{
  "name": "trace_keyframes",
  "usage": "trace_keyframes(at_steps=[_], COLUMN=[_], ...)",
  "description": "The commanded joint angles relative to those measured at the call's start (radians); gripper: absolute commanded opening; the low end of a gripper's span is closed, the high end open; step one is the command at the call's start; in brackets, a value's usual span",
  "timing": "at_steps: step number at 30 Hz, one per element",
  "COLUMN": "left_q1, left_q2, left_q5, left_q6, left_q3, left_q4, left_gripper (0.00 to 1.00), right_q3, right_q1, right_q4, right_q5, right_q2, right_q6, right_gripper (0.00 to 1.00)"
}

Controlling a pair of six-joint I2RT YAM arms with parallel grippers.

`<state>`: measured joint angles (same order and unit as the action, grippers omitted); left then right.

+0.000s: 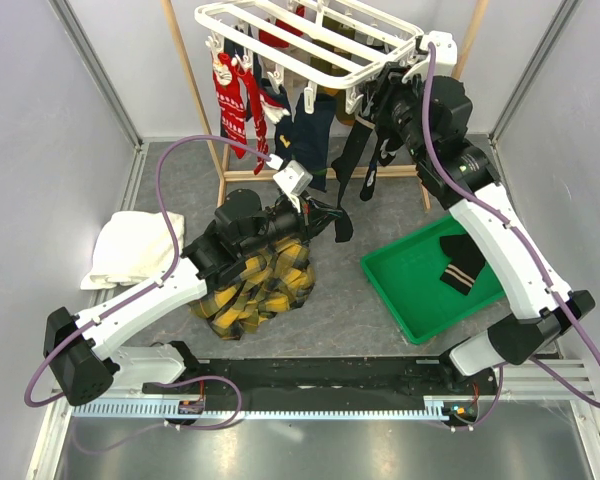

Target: Remove the socks clipped to the hanger

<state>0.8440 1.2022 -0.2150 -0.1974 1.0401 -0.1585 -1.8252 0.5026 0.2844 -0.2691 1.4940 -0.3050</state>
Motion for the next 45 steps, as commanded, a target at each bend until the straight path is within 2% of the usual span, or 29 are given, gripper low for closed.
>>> trace_keyframes(at_steps=[1, 2, 4, 5, 6, 8, 13, 14, 17, 20, 22, 23, 24, 26, 29, 30, 35, 40, 45], left_q1=[0.006, 0.006, 0.006, 0.006, 0.006, 0.006, 0.006, 0.006, 0.006, 0.006, 0.006, 0.006, 0.004, 0.006, 0.006, 0.006, 0.006, 0.007, 0.02], left_q2=[-0.009, -0.01, -0.01, -0.01, -0.01, -0.01, -0.009, -0.009, -0.009, -0.018, -0.027, -0.03, -0.032, -0.032, -0.029, -0.029, -0.032, -0.032, -0.029], left_q5=[-0.012, -0.012, -0.014, -0.014, -0.015, -0.015, -0.015, -0.015, -0.015, -0.03, -0.04, -0.041, -0.046, -0.056, -0.089, -0.096, -0.15, -0.236, -0.265], left_q6=[0.042, 0.044, 0.044, 0.044, 0.044, 0.044, 0.046, 0.046, 0.047, 0.061, 0.075, 0.078, 0.079, 0.081, 0.082, 0.084, 0.089, 0.072, 0.069], left_q3=[0.017, 0.017, 0.015, 0.017, 0.017, 0.017, 0.015, 0.015, 0.015, 0.015, 0.009, 0.008, 0.008, 0.009, 0.009, 0.009, 0.009, 0.011, 0.006], left_q4=[-0.016, -0.016, -0.016, -0.016, -0.016, -0.016, -0.016, -0.016, -0.016, -0.013, -0.012, -0.012, -0.013, -0.013, -0.012, -0.013, -0.015, -0.03, -0.039], left_gripper=[0.02, 0.02, 0.02, 0.02, 0.02, 0.02, 0.02, 0.02, 0.02, 0.02, 0.02, 0.02, 0.02, 0.02, 0.02, 0.02, 0.02, 0.02, 0.02], right_q3=[-0.046, -0.046, -0.045, -0.046, -0.045, -0.042, -0.016, -0.003, 0.039, 0.124, 0.19, 0.266, 0.355, 0.489, 0.642, 0.679, 0.895, 0.994, 1.024], right_q1=[0.01, 0.008, 0.01, 0.01, 0.01, 0.01, 0.01, 0.01, 0.01, 0.01, 0.008, 0.008, 0.01, 0.01, 0.01, 0.01, 0.01, 0.011, 0.013], right_q4=[-0.056, -0.059, -0.065, -0.065, -0.068, -0.068, -0.068, -0.068, -0.068, -0.067, -0.059, -0.051, -0.044, -0.051, -0.079, -0.085, -0.134, -0.163, -0.218], right_q5=[-0.07, -0.074, -0.079, -0.073, -0.067, -0.064, -0.067, -0.062, -0.048, -0.032, -0.012, -0.002, 0.042, 0.071, 0.223, 0.348, 0.641, 0.815, 0.867], right_q2=[0.005, 0.005, 0.008, 0.008, 0.009, 0.006, -0.009, -0.012, -0.043, -0.112, -0.19, -0.222, -0.329, -0.408, -0.543, -0.602, -0.739, -0.73, -0.657], right_q6=[0.024, 0.027, 0.032, 0.036, 0.038, 0.038, 0.035, 0.035, 0.03, 0.043, 0.066, 0.078, 0.122, 0.13, 0.148, 0.161, 0.142, 0.145, 0.103], right_gripper=[0.49, 0.45, 0.32, 0.26, 0.14, 0.02, 0.0, 0.07, 0.39, 0.58, 0.63, 0.68, 0.73, 0.76, 0.79, 0.79, 0.8, 0.78, 0.77])
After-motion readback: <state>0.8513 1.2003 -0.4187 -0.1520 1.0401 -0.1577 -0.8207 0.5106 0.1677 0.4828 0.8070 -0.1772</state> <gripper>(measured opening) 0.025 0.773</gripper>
